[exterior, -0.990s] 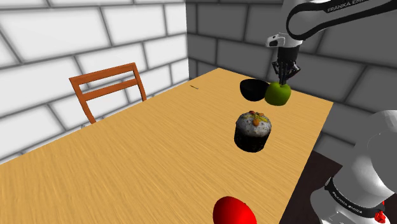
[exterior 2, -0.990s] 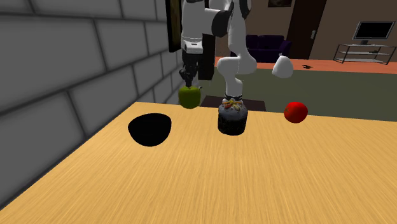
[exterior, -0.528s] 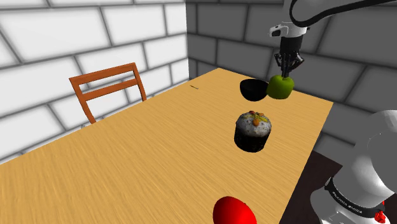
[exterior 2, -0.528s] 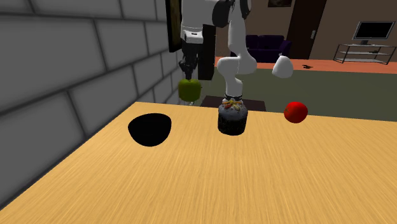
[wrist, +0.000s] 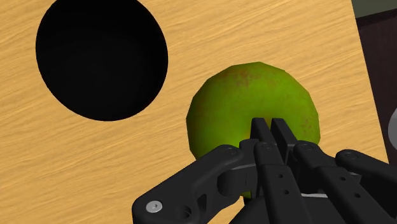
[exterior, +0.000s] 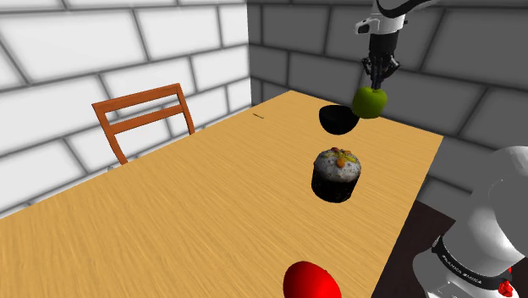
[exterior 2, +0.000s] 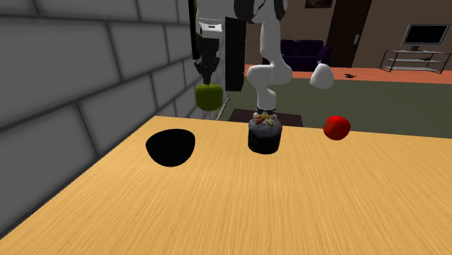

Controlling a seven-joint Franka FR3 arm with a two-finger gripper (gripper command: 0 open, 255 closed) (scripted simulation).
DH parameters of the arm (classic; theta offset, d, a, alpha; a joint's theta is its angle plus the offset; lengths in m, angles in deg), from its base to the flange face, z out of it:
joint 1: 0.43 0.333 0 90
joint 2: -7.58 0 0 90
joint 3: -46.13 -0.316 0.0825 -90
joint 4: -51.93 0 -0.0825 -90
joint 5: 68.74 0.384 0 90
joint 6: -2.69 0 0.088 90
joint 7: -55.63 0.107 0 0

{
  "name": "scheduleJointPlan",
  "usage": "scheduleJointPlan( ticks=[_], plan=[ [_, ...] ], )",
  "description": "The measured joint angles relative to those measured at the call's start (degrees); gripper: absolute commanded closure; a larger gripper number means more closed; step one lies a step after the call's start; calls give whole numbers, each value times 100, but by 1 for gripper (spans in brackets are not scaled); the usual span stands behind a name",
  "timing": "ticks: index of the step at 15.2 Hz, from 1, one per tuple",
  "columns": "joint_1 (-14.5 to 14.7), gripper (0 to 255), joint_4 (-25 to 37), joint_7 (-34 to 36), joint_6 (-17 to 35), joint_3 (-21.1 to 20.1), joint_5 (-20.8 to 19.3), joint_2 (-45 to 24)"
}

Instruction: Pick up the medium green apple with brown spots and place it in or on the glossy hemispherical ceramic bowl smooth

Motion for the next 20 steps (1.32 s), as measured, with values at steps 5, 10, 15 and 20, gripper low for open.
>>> scheduleJointPlan(
  ticks=[5, 10, 15, 20],
  plan=[
    [98, 255, 1381, -749, -125, 530, 681, -1316],
    [-329, 255, 3129, -1709, -505, 913, 1781, -2972],
    [-1356, 255, 5357, -2303, -1380, 823, 2829, -4567],
    [-1353, 255, 5101, -2332, -1087, 798, 2871, -4634]
  ],
)
